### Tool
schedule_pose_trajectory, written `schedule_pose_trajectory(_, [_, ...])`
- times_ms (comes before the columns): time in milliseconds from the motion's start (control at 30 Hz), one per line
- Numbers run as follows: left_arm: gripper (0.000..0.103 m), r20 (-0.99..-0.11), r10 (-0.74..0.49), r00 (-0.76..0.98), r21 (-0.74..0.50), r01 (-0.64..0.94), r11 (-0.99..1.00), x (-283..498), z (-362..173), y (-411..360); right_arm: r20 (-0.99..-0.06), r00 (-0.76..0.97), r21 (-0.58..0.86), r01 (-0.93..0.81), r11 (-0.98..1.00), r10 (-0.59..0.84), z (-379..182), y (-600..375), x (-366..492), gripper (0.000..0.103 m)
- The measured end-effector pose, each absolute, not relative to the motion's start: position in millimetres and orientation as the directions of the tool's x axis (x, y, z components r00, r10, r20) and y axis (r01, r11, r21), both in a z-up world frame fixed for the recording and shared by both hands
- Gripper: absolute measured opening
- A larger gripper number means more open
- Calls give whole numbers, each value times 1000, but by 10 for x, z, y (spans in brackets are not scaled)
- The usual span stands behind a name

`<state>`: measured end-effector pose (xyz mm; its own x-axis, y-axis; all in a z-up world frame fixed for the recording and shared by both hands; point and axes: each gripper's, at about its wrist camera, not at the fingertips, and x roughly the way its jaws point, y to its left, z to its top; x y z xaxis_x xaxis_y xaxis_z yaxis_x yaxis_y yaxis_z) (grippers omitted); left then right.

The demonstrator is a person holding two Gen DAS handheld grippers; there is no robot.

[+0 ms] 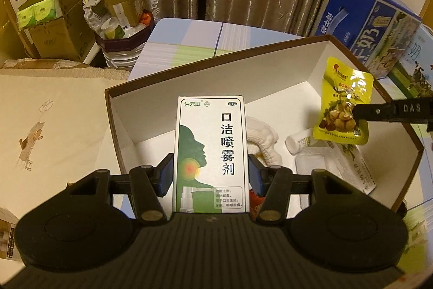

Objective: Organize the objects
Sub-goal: 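Carry the spray box with the left gripper while the right carries the yellow packet into the brown box, then release the spray box with the left gripper while the right releases the yellow packet inside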

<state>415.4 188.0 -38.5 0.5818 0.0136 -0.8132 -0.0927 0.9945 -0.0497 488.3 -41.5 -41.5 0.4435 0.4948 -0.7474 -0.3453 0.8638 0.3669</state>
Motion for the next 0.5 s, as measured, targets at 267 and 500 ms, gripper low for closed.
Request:
schedule_pose_trajectory(267, [50, -825, 21, 564, -41, -97, 994, 4228, -471, 1897, -734, 466, 350, -364, 863, 494, -397, -425, 4930, 36])
schedule_pose_trajectory(500, [50, -831, 30, 555, -29, -97, 995, 4277, -512, 1887, -744, 478, 301, -383, 873, 466, -363, -396, 4860, 38])
